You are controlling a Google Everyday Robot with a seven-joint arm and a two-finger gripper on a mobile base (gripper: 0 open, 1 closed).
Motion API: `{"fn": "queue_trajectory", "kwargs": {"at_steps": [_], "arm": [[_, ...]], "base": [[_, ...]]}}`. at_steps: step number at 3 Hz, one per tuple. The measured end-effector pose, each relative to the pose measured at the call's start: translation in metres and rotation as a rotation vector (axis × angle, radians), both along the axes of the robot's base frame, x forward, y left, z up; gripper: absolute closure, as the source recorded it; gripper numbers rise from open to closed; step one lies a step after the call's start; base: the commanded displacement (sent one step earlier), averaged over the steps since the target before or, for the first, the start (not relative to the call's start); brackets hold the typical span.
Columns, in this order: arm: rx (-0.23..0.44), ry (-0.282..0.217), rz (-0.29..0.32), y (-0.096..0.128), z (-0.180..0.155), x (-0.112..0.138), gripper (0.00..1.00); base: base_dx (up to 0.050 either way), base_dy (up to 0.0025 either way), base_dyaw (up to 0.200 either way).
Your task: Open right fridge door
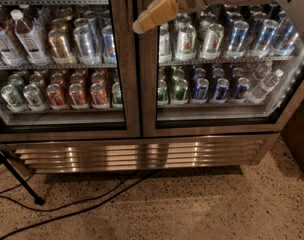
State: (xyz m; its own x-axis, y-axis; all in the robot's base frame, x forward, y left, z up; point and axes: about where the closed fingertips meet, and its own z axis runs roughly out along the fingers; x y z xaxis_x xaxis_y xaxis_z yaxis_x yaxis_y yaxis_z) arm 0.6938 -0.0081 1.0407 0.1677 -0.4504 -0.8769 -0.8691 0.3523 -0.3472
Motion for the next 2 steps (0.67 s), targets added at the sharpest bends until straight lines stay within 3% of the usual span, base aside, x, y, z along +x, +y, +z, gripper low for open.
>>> {"fn": "queue_trajectory", "kwargs": {"at_steps": [1, 2], "arm": [[0.0, 0.0, 0.0, 0.001, 0.0, -0.004, 0.0], [0.02, 0.005, 0.044, 0.012, -0.003, -0.006, 0.0]], "base": [[0.0, 0.0, 0.0], [0.0, 0.0, 0.0]]}}
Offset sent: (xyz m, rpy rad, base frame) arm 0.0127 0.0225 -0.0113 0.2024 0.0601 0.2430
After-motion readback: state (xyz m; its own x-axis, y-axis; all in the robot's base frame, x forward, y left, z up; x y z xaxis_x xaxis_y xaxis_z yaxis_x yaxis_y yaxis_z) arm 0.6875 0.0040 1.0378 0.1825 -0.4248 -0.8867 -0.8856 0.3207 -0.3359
